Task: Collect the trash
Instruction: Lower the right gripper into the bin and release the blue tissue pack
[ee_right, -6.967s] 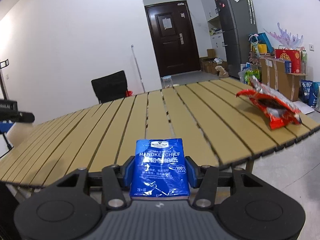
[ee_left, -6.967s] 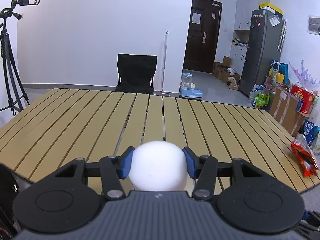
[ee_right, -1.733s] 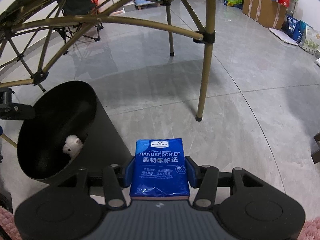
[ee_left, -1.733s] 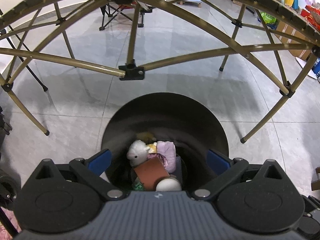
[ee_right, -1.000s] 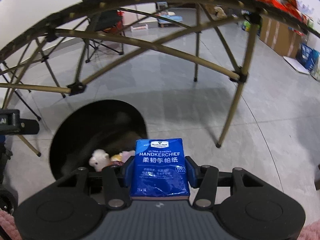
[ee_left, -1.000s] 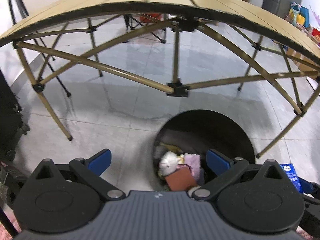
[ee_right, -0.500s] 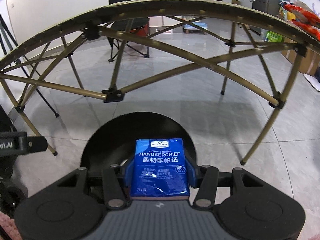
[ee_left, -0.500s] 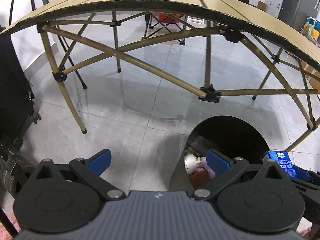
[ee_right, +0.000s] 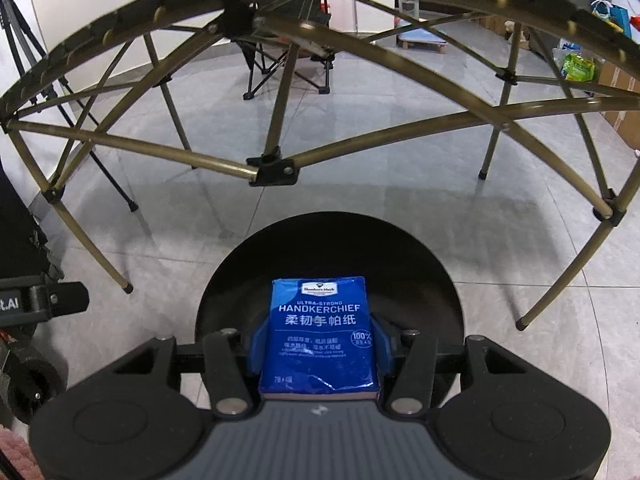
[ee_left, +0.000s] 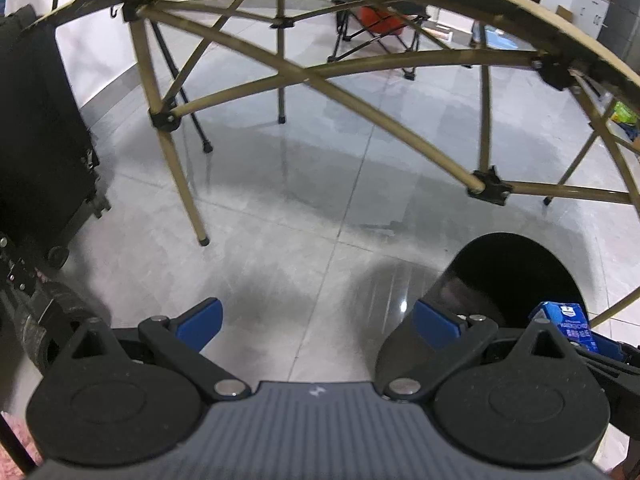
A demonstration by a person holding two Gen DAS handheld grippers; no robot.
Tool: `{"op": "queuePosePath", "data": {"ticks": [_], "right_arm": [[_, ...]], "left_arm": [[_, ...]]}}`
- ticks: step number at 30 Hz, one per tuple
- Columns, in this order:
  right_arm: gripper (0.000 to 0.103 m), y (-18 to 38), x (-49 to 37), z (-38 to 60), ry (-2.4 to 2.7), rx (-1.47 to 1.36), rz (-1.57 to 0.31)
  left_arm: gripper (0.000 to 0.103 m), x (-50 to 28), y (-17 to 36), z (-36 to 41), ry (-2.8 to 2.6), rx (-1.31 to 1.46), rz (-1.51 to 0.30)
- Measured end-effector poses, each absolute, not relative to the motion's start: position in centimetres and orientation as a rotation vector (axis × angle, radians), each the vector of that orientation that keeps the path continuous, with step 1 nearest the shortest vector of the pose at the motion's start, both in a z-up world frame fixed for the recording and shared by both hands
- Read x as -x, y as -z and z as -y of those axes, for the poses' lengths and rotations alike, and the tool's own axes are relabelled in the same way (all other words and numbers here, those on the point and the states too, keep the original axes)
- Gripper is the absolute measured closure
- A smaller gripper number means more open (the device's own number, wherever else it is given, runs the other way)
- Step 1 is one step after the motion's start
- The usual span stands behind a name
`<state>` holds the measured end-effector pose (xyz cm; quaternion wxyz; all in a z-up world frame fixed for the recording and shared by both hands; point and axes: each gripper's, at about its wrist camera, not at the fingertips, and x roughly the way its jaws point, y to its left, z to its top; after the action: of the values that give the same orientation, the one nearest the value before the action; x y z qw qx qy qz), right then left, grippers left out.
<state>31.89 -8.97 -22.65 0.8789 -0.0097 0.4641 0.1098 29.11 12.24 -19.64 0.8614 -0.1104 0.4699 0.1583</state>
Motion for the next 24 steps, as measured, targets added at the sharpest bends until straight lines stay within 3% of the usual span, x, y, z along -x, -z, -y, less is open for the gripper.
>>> {"op": "queuePosePath", "data": {"ticks": [21,23,24], "right_arm": [[0.052,24.9,-33.0,7.2,-0.230,0.036,-1.041],[0.046,24.9,-33.0,7.2,-0.231,0.031,-1.041],[0.028,24.8,-33.0,7.2,-0.233,0.023,-1.041]], "left_arm": [[0.000,-28.5,21.8,-15.7,-0.379,0.276,-1.050],[0.000,-28.4,21.9,-15.9,-0.378,0.277,-1.052],[0.000,-28.4,21.9,-15.9,-0.380,0.277,-1.052]]}}
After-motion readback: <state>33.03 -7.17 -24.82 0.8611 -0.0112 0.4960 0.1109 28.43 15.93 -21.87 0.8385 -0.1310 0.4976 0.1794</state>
